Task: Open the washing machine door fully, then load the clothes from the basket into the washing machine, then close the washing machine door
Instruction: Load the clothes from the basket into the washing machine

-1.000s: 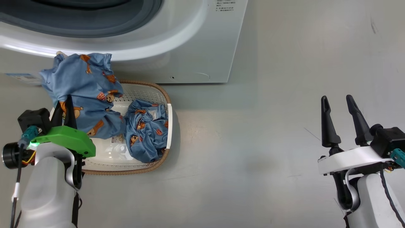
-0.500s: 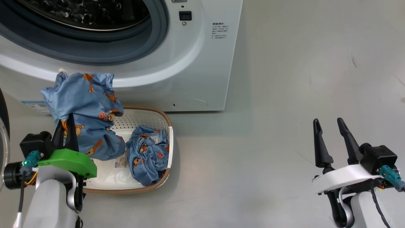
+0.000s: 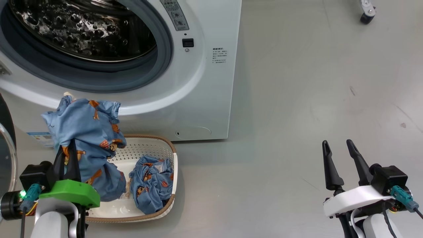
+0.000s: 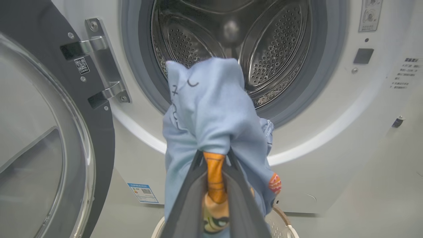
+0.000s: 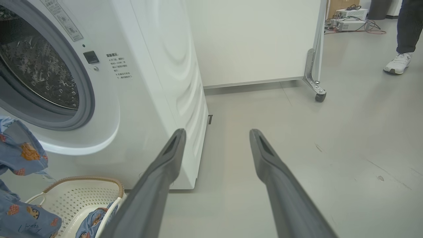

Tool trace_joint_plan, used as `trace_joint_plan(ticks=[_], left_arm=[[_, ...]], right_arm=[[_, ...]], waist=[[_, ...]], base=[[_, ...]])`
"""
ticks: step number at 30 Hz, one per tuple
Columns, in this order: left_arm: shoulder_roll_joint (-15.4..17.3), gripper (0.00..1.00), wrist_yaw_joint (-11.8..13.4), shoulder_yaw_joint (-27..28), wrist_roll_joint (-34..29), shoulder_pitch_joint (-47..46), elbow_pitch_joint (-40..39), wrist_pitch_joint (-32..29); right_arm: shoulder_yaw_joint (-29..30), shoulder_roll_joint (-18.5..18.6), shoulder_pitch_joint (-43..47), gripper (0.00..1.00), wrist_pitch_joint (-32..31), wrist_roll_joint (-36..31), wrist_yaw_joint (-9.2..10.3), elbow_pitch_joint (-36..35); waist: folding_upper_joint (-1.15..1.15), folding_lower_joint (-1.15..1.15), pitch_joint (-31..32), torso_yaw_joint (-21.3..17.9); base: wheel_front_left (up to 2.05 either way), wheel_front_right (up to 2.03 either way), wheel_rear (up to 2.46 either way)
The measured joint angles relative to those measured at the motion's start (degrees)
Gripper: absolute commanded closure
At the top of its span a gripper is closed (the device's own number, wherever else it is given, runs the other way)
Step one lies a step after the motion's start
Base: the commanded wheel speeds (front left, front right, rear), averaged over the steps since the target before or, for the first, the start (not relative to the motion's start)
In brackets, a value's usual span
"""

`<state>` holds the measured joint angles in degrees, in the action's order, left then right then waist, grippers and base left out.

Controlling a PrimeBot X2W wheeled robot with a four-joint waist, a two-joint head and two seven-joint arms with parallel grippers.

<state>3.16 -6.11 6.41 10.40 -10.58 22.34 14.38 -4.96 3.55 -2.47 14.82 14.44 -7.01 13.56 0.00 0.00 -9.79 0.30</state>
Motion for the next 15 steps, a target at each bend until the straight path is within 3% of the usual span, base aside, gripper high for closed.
trace_joint_plan(ticks=[15], left_arm=[[-0.42,1.0,-0.43,-0.87,-0.37,5.57,-8.13,0.04]], right_arm=[[0.75,0.09,0.8,0.0,0.0,-0.01,0.0,-1.3]], waist=[[0.0,0.0,2.1,-0.65]], base=[[0.0,0.0,0.0]])
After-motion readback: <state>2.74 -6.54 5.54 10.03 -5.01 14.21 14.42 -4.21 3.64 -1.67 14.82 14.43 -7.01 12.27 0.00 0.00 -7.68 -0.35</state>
